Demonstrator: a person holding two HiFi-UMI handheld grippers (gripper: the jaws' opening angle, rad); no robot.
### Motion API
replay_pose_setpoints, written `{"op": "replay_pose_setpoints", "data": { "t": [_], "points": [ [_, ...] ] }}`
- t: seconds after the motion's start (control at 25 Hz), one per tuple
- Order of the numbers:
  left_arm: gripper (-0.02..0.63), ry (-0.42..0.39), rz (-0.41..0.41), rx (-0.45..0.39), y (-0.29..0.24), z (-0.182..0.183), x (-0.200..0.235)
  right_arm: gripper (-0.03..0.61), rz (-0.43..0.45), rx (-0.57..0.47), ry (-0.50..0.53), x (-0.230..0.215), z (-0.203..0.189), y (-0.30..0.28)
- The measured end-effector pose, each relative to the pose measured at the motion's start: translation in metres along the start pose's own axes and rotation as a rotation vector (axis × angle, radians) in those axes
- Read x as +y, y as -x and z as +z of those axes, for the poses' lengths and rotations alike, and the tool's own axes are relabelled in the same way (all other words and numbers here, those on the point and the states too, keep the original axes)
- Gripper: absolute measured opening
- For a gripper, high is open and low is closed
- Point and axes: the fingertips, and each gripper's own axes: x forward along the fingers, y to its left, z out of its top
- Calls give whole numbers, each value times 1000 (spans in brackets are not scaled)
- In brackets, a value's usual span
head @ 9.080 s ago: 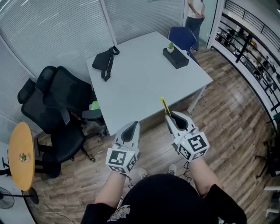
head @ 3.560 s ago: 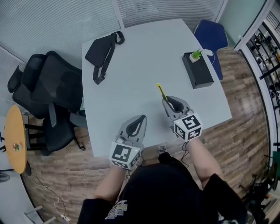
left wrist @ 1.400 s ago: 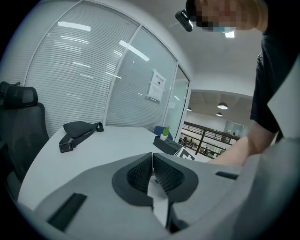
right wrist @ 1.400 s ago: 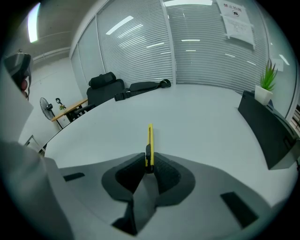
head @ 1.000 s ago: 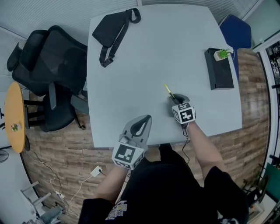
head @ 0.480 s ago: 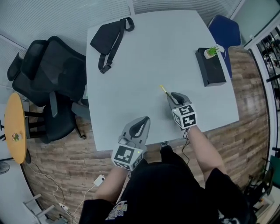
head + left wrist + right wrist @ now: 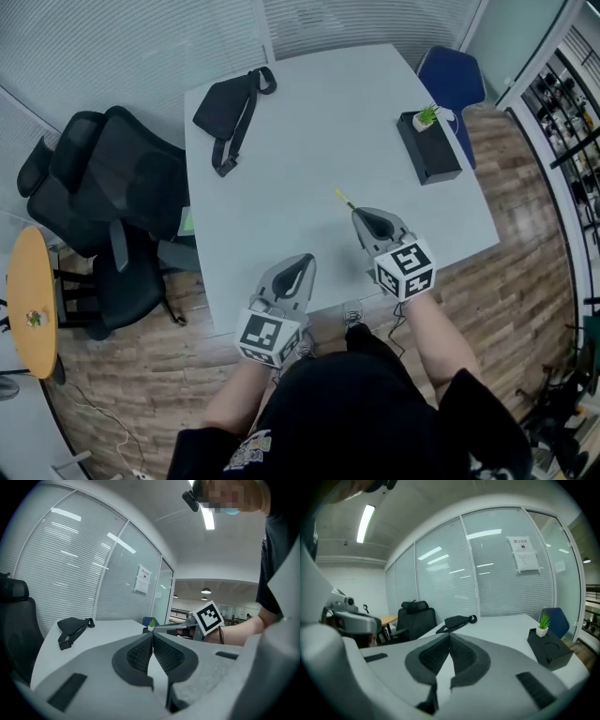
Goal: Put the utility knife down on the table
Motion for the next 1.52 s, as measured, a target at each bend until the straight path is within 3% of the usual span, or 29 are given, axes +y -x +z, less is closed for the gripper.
{"op": "replay_pose_setpoints", "data": {
  "t": [0.16,0.36,0.84,1.08,1.52],
  "points": [
    [6,-18,-26,-22,21,8,-4,3,31,-101,3,38,33,28],
    [6,-34,-63,-54,47,18,-10,3,5,-162,49,79,56,63],
    [5,-61,-153,-75,92,22,-37,3,-86,-194,84,141,46,128],
    [6,-48,-137,-90,99,21,-59,3,-69,-192,98,148,43,152],
    [6,-30,-28,-87,106,5,-133,3,19,-186,77,135,20,218]
  ]
}}
